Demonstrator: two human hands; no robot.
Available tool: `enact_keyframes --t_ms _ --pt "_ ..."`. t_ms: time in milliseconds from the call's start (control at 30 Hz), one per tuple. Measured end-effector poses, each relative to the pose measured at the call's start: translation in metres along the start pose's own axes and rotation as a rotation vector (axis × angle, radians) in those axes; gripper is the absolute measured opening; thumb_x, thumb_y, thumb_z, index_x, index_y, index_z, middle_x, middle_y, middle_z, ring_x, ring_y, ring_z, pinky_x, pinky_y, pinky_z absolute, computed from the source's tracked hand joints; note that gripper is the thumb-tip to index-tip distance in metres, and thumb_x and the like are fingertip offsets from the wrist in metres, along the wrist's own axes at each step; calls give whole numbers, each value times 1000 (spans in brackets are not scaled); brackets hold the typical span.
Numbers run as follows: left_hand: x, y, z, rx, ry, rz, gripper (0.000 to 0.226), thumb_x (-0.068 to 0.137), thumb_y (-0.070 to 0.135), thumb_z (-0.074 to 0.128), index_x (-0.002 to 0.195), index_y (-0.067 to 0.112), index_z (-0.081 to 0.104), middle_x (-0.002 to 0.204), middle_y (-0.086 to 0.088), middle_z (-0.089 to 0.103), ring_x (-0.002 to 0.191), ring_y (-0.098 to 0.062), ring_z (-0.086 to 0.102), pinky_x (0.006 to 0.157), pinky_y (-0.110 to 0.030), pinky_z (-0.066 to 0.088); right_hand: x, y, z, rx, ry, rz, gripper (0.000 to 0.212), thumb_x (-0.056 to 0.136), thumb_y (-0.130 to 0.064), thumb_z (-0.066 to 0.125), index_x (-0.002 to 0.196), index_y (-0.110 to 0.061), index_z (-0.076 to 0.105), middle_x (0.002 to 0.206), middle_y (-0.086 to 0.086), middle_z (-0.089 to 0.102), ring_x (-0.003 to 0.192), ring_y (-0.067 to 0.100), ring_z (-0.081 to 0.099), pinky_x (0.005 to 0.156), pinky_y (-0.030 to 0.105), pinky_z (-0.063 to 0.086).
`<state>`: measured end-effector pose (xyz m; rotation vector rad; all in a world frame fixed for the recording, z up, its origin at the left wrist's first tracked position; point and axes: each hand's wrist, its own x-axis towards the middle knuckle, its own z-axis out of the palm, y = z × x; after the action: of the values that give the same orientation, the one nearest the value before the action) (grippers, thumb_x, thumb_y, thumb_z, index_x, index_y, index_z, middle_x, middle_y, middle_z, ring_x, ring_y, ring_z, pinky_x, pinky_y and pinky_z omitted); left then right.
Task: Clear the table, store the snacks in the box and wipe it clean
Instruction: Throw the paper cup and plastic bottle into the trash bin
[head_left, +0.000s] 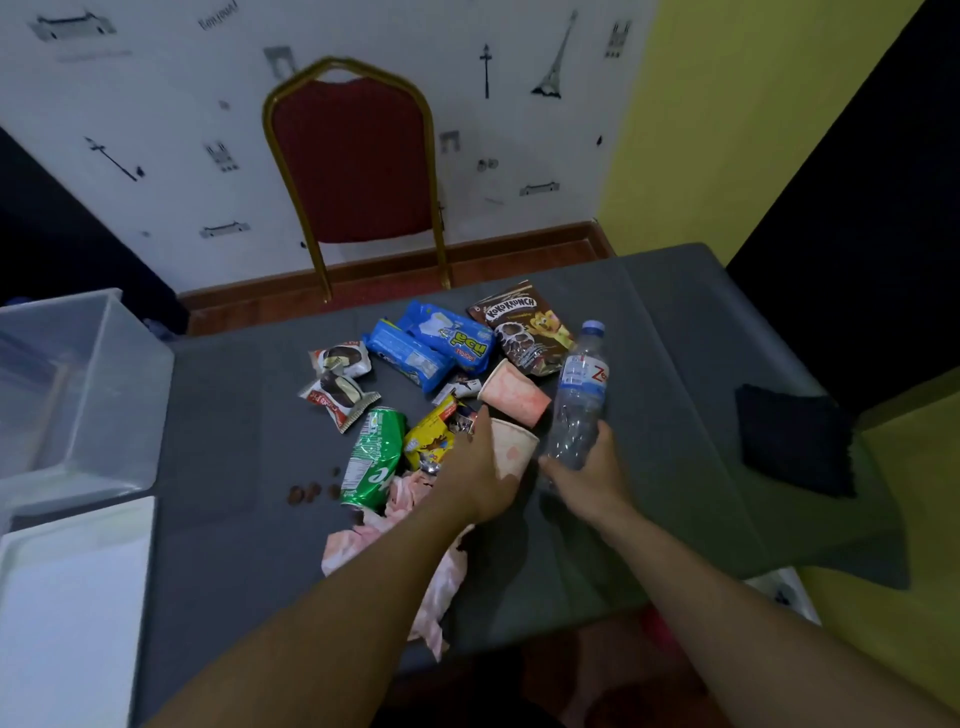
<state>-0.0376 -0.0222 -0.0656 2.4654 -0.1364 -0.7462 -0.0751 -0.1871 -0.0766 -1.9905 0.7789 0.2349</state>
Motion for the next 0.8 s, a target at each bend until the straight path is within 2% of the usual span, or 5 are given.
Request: enact_keyframes --t_ms 167,333,467,633,800 --pt "-9 -12 -30 -19 93 -7 103 83 45 66 155 29 -6 153 -16 25 134 -36 39 104 -45 40 -8 -26 3 -11 16 -132 86 69 -40 82 139 -40 33 128 -4 60 107 18 60 88 36 50" --pt "-34 -32 -70 -113 240 -8 98 86 39 64 155 26 -5 152 -16 24 134 -36 40 105 -45 40 -24 -56 20 -41 -27 -268 102 69 -47 84 152 -35 26 144 -3 51 126 20 53 102 44 48" --pt "-65 -61 -107 -185 402 -14 91 88 35 63 156 18 5 153 -20 24 136 -40 36 109 -48 36 -47 -86 47 -9 -101 -376 101 69 -46 84 152 -38 27 128 -11 56 104 6 58 81 29 51" --pt "-117 -114 -150 -280 629 -29 76 82 28 68 145 18 27 131 -14 46 119 -36 48 95 -46 44 -88 -126 96 -54 -186 -537 104 72 -47 83 155 -34 22 141 -3 53 122 17 55 101 43 49" --pt "-172 -183 -185 -299 767 -129 76 82 35 69 145 20 28 139 -9 46 123 -30 50 100 -49 47 -142 -161 160 -49 -304 -673 103 74 -44 83 157 -31 23 141 -2 55 121 15 58 103 40 49"
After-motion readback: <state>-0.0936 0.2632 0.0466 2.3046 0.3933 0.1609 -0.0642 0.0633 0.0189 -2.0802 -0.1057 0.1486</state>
